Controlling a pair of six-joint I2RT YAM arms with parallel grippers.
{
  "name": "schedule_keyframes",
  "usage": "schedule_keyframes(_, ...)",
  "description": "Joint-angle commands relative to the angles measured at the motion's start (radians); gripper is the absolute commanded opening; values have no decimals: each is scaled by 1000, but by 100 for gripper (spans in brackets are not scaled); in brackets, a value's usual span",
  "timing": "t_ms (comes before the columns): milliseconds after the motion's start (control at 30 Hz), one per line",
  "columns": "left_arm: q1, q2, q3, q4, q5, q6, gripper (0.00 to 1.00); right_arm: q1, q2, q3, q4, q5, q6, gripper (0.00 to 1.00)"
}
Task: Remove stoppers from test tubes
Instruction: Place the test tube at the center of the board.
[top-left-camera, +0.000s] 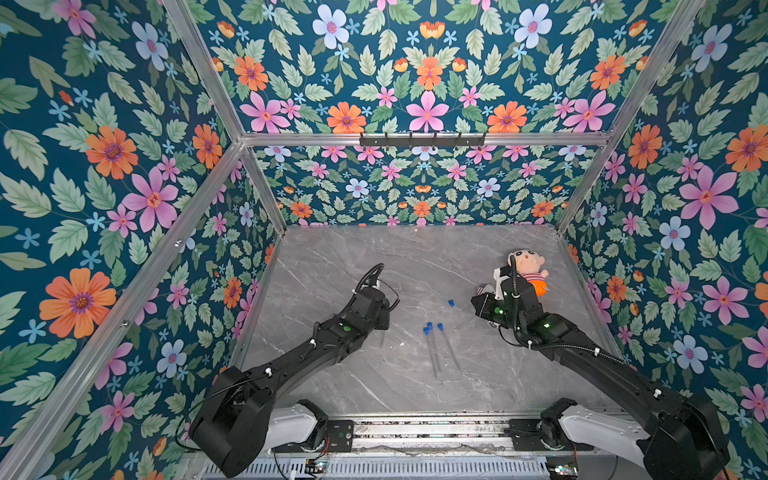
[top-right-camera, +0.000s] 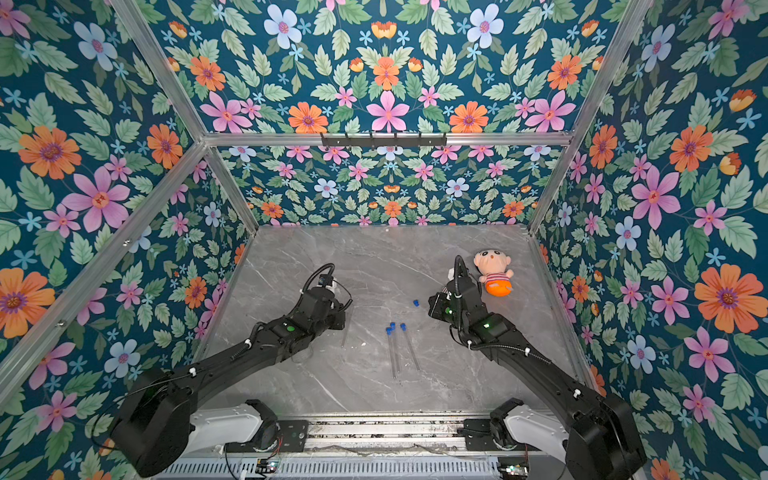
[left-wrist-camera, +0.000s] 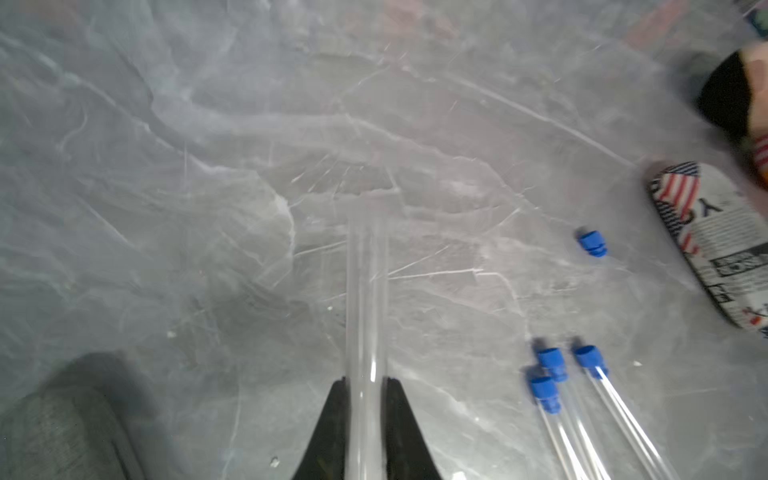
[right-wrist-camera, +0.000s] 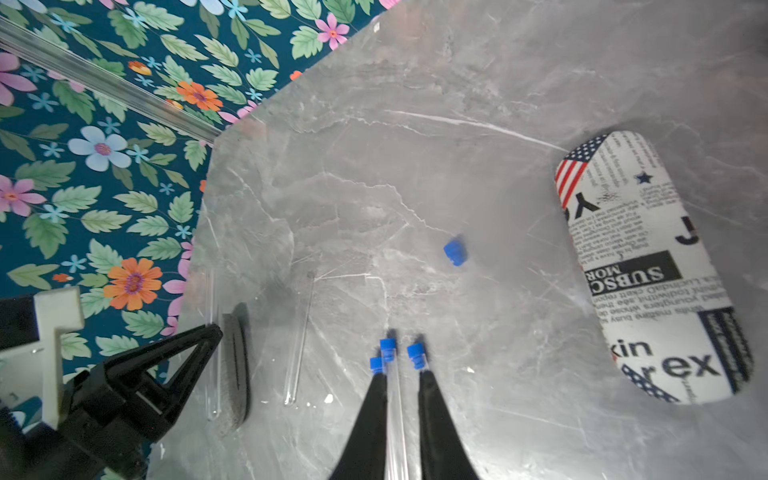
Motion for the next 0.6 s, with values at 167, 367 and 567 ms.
schedule_keyframes(167,124,171,35,-39,57,-14,16,1,38,-26,36,-2,-17,0)
schedule_keyframes(367,149,298,99,-43,54,7,17,1,64,-44,74,-17,-10,0)
schedule_keyframes(567,149,364,138,-44,40,16,18,1,84,-47,86,-20,-12,0)
